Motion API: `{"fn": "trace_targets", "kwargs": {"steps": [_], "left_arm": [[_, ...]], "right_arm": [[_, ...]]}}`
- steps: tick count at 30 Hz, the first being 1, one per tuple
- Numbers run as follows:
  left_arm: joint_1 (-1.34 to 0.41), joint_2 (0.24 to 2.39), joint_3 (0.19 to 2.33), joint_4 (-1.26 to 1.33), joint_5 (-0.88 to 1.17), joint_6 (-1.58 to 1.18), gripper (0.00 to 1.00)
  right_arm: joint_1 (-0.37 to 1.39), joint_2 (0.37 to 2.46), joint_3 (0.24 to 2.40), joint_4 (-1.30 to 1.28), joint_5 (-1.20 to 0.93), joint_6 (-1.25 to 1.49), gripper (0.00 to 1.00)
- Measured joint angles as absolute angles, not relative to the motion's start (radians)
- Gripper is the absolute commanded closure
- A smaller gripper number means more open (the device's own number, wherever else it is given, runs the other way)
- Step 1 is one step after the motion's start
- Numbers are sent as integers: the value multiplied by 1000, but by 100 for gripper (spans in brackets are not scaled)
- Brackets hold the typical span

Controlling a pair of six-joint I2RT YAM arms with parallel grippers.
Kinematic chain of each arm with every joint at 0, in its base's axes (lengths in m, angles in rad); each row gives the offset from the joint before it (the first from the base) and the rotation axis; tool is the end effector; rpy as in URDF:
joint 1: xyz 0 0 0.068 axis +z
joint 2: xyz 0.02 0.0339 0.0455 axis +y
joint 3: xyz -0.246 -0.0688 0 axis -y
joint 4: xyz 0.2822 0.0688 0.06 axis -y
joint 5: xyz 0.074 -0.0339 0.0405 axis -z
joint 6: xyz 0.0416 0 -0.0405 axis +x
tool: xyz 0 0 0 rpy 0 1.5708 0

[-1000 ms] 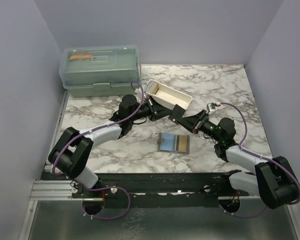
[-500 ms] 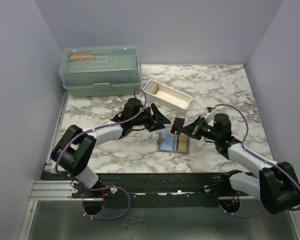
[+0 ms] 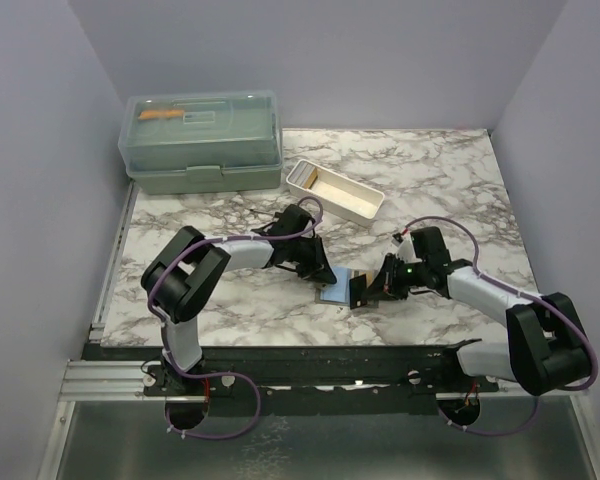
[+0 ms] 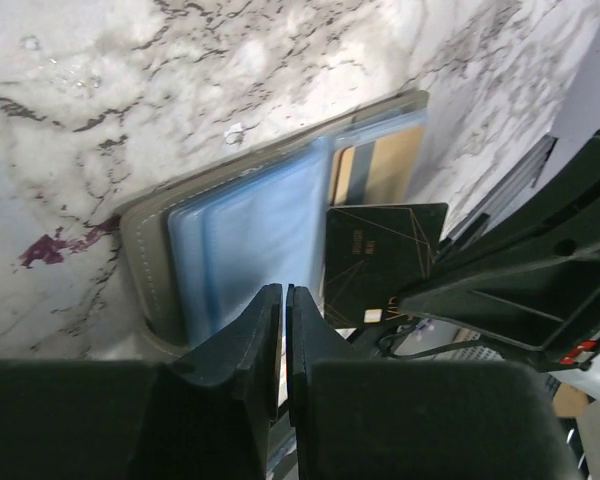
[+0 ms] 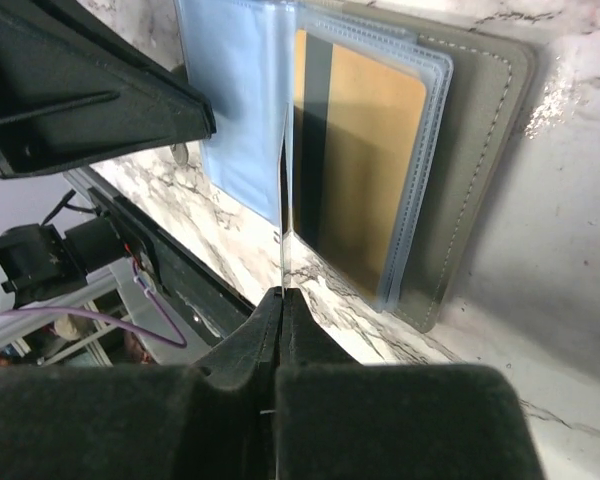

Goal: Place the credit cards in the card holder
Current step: Insert the credit card into the card holder.

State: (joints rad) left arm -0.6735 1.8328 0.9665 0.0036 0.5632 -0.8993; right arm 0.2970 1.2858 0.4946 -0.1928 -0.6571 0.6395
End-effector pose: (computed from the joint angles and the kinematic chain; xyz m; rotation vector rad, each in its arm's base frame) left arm 0.2857 -0.2564 0.0920 -0.0176 2.7583 -1.2780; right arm 0.2327 0.0978 0.1020 0.1841 2.6786 1.1767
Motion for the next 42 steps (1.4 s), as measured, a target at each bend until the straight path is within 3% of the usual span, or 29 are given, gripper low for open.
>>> {"fn": "trace_targets", "kwargs": {"steps": [42], "left_arm": [[-672,1850,1019,-142,511,-775,95]], "right_arm": [[268,1423,496,-139,-724,609,100]]}}
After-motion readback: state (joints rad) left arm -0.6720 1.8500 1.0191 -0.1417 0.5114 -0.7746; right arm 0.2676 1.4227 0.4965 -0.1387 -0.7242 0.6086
